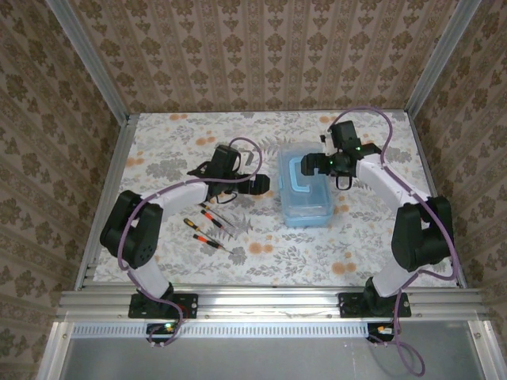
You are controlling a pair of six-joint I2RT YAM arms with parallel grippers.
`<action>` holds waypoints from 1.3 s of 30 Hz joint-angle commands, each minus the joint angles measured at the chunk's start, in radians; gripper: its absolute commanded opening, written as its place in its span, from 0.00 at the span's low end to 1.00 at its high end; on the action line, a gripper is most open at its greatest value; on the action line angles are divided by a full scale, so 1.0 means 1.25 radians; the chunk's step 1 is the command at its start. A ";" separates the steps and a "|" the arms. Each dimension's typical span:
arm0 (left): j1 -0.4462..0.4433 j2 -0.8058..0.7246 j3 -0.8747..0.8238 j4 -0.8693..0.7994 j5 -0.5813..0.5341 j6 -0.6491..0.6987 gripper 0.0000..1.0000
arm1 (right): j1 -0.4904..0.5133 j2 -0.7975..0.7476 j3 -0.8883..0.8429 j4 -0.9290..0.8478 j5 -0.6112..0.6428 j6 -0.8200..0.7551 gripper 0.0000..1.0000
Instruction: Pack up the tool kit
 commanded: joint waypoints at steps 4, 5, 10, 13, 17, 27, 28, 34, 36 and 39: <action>-0.004 0.020 -0.043 0.123 0.077 -0.066 1.00 | 0.003 0.005 -0.012 -0.006 -0.070 -0.038 1.00; -0.004 0.022 -0.051 0.143 0.085 -0.075 1.00 | 0.002 0.003 -0.017 -0.003 -0.073 -0.039 1.00; -0.007 0.045 -0.055 0.170 0.096 -0.094 1.00 | 0.002 -0.004 -0.041 0.025 -0.092 -0.038 0.99; -0.009 0.055 -0.051 0.173 0.096 -0.095 1.00 | 0.003 -0.012 -0.045 0.038 -0.101 -0.033 0.99; -0.014 0.076 -0.039 0.188 0.111 -0.102 0.98 | 0.002 0.000 -0.038 0.038 -0.107 -0.031 0.98; -0.016 0.164 -0.095 0.478 0.234 -0.284 0.88 | 0.003 0.023 -0.067 0.066 -0.121 -0.010 0.84; -0.016 0.172 -0.101 0.506 0.239 -0.302 0.87 | 0.002 0.024 -0.070 0.066 -0.121 -0.009 0.83; -0.017 0.198 -0.119 0.610 0.251 -0.363 0.85 | -0.006 0.036 -0.094 0.085 -0.128 0.021 0.71; -0.017 0.197 -0.118 0.611 0.248 -0.362 0.85 | -0.020 0.040 -0.117 0.114 -0.159 0.045 0.66; -0.017 0.193 -0.112 0.607 0.246 -0.358 0.85 | -0.041 0.050 -0.156 0.167 -0.218 0.083 0.63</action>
